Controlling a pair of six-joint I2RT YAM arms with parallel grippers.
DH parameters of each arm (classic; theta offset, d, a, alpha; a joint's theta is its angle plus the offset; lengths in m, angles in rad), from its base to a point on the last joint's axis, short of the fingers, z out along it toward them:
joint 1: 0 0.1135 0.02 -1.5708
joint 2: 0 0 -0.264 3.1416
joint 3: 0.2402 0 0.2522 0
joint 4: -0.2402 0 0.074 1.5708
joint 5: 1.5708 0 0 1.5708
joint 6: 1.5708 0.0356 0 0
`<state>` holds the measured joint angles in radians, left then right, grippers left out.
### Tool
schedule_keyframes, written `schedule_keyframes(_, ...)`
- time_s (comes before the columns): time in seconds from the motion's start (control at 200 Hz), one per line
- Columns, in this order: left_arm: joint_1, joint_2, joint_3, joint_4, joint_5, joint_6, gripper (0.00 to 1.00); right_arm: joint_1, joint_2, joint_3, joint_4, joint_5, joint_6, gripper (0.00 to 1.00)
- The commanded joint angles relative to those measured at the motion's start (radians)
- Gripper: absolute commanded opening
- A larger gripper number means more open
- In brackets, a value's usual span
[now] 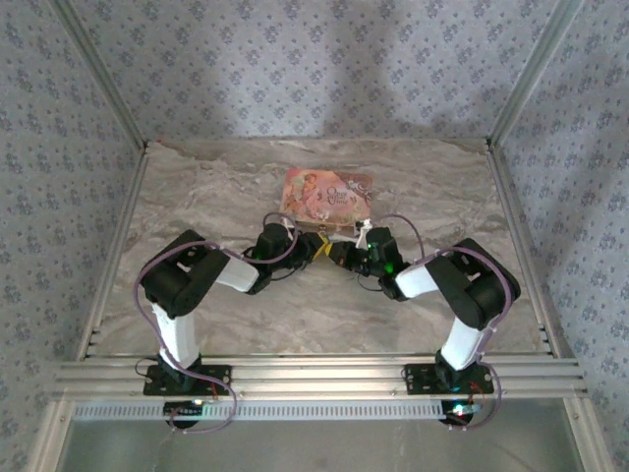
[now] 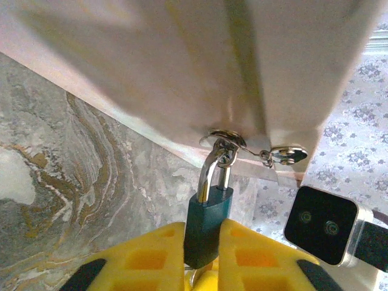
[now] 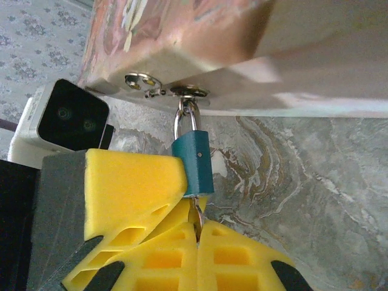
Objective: Unlock the padlock with the key
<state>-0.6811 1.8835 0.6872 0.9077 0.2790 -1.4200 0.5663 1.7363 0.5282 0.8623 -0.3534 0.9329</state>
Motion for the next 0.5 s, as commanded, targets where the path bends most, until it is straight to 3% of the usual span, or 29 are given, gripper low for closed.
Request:
schedule_keyframes(0.0,-0.006,0.014,0.018,0.036,-0.026,0.0,0.12,0.0,-0.04,-0.011,0.007,-0.029,0.015,0.11)
schedule_keyframes(0.33,-0.012,-0.007,0.029,0.015,-0.024,-0.012,0.07,-0.047,-0.189,-0.104,-0.091,0.034,-0.066,0.45)
schedule_keyframes(0.495,-0.015,-0.025,0.031,-0.009,-0.019,-0.021,0.07,-0.045,-0.37,-0.071,-0.327,0.116,-0.328,0.55)
